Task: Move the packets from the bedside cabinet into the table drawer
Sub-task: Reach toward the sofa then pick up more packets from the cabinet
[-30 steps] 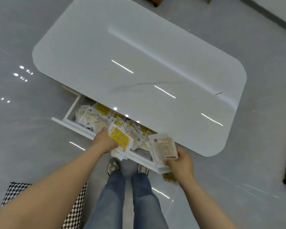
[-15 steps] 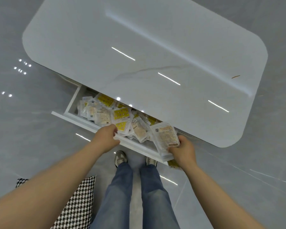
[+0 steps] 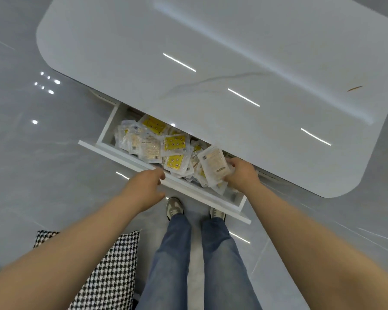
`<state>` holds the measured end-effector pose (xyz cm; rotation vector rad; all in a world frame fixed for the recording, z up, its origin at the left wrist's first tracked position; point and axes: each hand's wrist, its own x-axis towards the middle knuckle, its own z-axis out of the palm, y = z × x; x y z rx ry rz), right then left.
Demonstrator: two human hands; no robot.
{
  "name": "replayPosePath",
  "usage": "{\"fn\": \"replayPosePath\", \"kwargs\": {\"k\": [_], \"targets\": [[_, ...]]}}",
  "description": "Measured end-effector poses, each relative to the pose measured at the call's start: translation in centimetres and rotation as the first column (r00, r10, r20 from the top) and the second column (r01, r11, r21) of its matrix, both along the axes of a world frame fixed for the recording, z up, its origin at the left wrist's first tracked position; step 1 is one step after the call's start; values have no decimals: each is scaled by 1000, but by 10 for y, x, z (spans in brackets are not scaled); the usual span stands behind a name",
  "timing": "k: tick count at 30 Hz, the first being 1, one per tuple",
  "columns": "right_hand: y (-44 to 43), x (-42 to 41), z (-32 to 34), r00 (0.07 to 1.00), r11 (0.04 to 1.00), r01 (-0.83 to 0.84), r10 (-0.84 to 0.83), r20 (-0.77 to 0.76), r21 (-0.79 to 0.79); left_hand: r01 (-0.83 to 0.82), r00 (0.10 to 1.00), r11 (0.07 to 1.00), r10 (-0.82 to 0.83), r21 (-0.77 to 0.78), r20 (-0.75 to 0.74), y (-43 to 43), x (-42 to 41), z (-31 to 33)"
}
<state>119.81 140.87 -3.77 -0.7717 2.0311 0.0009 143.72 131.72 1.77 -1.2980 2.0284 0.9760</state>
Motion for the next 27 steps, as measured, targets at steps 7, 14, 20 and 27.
{"fn": "replayPosePath", "kwargs": {"k": [7, 14, 20, 27], "targets": [[27, -10, 17, 994, 999, -51, 52, -95, 8, 44, 999, 999, -44, -10, -11, 2, -14, 15], [59, -12, 99, 977, 982, -185, 180, -116, -36, 202, 975, 975, -210, -94, -79, 5, -41, 74], [96, -9, 197, 979, 980, -102, 69, -191, -170, 350, 911, 921, -378, -171, -165, 15, -73, 159], [152, -25, 315, 935, 962, 7, -104, -338, -275, 512, 748, 769, -618, -383, -241, 35, -125, 274]]}}
